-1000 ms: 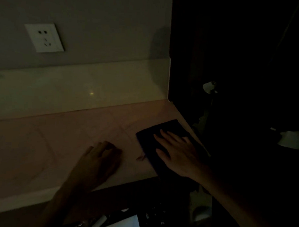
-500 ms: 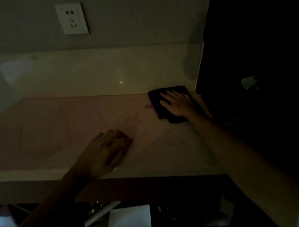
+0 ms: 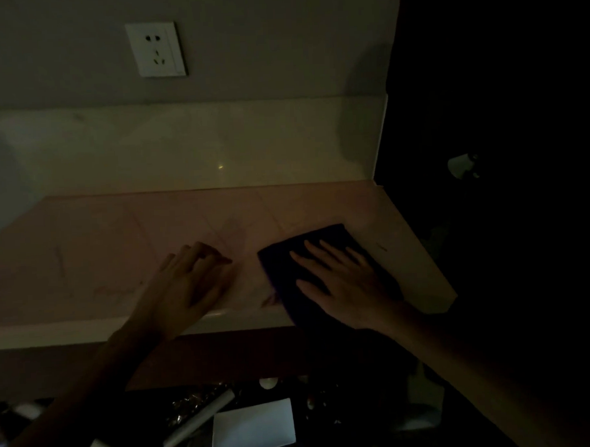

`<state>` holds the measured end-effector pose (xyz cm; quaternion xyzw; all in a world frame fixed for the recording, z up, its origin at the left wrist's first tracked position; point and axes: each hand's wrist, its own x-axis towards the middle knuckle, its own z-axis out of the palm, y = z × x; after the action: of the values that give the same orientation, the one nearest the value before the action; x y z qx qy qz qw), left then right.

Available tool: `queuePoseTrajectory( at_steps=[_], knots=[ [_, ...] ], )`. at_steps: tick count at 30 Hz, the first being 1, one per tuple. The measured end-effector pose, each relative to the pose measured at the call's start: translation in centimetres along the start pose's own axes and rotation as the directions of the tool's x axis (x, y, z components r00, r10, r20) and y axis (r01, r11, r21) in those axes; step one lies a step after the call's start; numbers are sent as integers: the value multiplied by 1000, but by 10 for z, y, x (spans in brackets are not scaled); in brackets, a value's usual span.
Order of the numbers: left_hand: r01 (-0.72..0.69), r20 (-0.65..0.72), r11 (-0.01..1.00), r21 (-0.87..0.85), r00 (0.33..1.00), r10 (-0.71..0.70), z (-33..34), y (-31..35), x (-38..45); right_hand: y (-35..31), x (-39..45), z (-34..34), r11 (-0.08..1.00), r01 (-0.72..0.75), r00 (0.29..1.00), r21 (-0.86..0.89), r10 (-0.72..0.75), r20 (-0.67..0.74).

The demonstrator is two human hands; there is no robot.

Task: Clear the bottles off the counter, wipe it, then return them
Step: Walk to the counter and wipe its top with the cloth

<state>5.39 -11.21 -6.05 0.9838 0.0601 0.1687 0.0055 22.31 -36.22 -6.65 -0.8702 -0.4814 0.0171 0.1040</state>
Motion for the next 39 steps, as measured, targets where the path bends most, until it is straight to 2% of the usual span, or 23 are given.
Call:
queuePoseTrajectory(
  at_steps=[3,8,11,16,21,25,29,36,39],
  knots=[
    [19,25,1000,-17,1000,-18,1,-12,2,5,56,2,1000,-15,1000,-27,15,16],
    [-40,21,999,-9,999,40,4,-17,4,5,192,6,992,-115,993,-51,116,32],
    [-31,17,999,-19,999,32,3,-18,4,3,235,10,989,-139,990,-49,140,32],
    [15,0,999,-37,1000,-15,5,-18,3,-12,196,8,990,-129,991,-57,130,22],
    [111,-69,988,-104,991,-118,-1,-20,-8,-65,72,18,998,52,998,-24,-53,-18],
    [106,-53,994,-3,993,-106,-11,-49,-37,-88,25,26,997,71,997,2,-71,-33],
    [126,26,986,111,991,-129,-15,-88,-49,-86,68,24,999,38,999,-13,-38,-12],
    [87,57,994,62,994,-90,-13,-106,-49,-66,242,26,993,-103,994,-55,106,37],
    [86,23,995,51,996,-87,-14,-105,-49,-65,274,27,990,-127,991,-61,130,34]
  ],
)
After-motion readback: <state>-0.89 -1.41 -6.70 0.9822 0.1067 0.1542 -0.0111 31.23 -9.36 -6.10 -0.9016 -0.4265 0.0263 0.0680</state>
